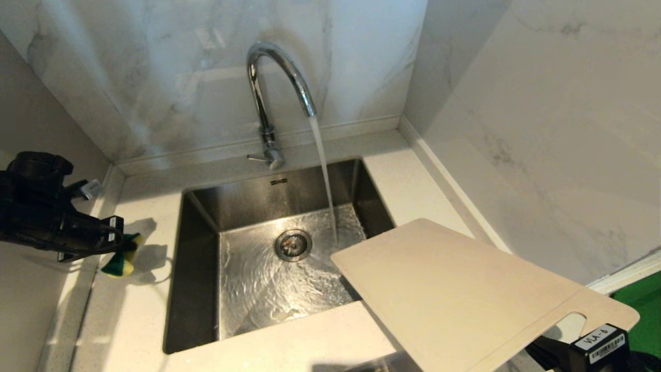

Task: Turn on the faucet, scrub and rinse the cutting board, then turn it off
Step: Put down the cutting board

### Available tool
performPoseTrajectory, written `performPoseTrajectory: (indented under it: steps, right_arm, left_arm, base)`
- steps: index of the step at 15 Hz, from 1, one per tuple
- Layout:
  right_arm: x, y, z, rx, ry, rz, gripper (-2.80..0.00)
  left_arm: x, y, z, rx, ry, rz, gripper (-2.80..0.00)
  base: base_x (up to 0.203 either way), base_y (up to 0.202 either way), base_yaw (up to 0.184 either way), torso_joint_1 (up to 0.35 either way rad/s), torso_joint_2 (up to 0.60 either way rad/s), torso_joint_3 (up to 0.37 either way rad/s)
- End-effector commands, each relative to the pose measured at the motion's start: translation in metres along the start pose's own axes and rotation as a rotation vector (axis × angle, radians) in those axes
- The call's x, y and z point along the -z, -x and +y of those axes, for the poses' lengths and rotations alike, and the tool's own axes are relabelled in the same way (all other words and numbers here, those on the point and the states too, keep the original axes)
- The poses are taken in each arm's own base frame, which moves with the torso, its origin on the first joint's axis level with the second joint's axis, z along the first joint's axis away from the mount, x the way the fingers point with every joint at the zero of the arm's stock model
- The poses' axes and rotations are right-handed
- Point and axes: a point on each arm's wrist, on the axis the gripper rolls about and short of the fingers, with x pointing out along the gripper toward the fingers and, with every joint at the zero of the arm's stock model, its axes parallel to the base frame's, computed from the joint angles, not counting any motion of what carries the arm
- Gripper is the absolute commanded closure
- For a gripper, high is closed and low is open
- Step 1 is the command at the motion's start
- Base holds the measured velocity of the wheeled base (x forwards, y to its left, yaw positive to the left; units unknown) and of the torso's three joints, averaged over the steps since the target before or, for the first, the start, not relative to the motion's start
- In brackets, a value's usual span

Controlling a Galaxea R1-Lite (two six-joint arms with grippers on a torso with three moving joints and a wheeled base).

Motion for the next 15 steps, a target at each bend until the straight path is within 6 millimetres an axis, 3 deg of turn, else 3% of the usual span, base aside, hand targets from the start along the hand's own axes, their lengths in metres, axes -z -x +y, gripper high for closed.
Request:
performPoseTrajectory:
  steps: [1, 10, 15]
  right_arm:
    - [-0.001, -0.004, 0.005, -0.037, 0.02, 0.016, 0.0]
    - [-0.002, -0.019, 0.025, -0.211, -0.102, 0.057, 0.0]
    - [-0.011, -0.04, 0.031, -0.351, -0.138, -0.061, 0.0]
  left_arm:
    - [0.0, -0.005, 0.001, 0.001, 0.001, 0.001, 0.0]
    - [-0.002, -0.014, 0.003, 0.003, 0.002, 0.001, 0.0]
    - [-0.006, -0.015, 0.0, 0.015, 0.015, -0.032, 0.0]
  base:
    - [0.0, 0.0, 0.0, 0.0, 0.0, 0.0]
    - [0.0, 0.0, 0.0, 0.0, 0.0, 0.0]
    - [0.0, 0.0, 0.0, 0.0, 0.0, 0.0]
